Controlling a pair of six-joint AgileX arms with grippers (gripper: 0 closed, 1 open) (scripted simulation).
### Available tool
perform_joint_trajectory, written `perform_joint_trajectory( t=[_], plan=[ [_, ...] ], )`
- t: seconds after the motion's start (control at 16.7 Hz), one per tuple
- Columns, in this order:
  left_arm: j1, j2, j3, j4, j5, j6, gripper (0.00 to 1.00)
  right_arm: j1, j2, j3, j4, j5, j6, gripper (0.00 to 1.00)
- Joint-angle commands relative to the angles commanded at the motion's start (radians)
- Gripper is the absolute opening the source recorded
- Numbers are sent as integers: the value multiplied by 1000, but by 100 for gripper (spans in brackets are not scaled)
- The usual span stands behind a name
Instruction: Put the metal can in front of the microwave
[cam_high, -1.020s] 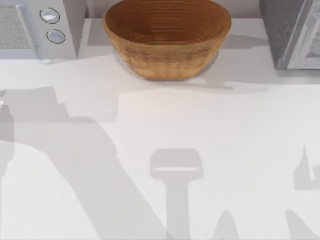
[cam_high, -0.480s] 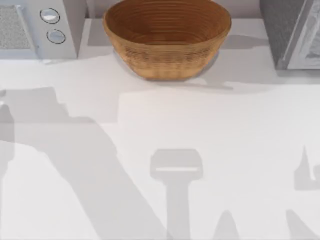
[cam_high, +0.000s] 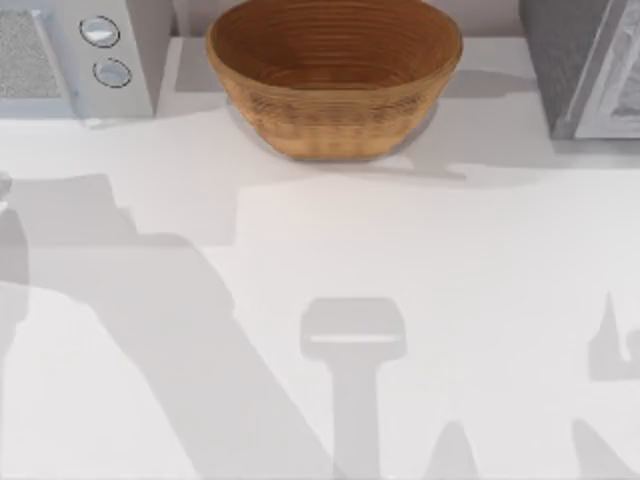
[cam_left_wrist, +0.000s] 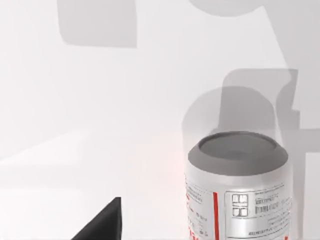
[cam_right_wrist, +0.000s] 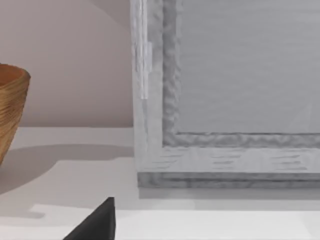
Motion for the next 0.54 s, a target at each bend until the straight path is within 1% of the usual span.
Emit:
perform_joint_trajectory(
  t=[0.18,0.42,0.54],
  plan=[
    [-1,4,18,-18,0,0,100,0,0,0,0,0,0,100],
    [-1,4,139,-136,0,0,100,0,0,0,0,0,0,100],
    [-2,2,161,-159,0,-1,100,0,0,0,0,0,0,100]
  ],
)
